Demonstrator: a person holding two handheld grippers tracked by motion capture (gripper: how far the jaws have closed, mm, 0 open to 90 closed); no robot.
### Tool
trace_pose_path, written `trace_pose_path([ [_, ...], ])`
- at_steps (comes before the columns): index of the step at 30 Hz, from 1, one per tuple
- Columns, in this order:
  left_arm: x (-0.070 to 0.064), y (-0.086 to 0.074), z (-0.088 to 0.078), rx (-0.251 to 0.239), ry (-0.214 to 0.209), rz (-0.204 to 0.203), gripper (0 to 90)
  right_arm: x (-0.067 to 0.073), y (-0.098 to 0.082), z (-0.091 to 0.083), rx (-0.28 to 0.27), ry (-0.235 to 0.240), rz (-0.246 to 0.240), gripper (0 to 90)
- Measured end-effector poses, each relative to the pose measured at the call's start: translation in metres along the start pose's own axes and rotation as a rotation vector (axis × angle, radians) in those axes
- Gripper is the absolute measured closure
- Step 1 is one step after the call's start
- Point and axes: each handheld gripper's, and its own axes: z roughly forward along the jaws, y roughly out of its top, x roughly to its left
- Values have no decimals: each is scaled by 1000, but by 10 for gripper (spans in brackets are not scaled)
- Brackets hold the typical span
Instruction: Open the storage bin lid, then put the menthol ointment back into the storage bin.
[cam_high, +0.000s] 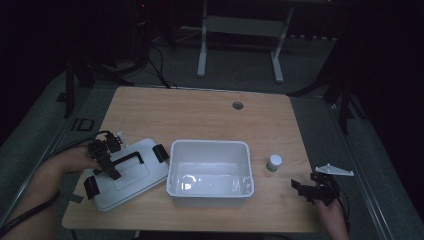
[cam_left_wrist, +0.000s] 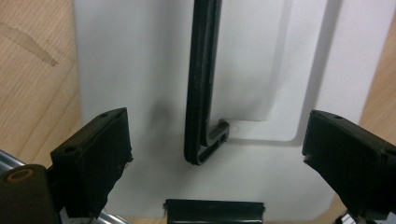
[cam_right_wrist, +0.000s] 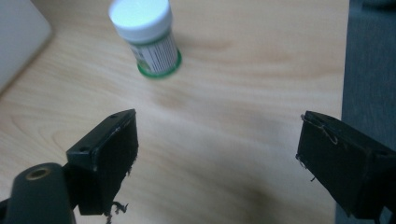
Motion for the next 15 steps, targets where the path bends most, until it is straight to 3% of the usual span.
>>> trace_pose_path([
  [8,0,-1,0,-2,6,4,79,5,13,4,234,-26,-63,116],
  [9,0,-1,0,-1,7,3,79,5,13,4,234,-26,-63,116],
  [15,-2,-1,-2,6,13,15,79,9,18,9,355,-34,-124,129],
])
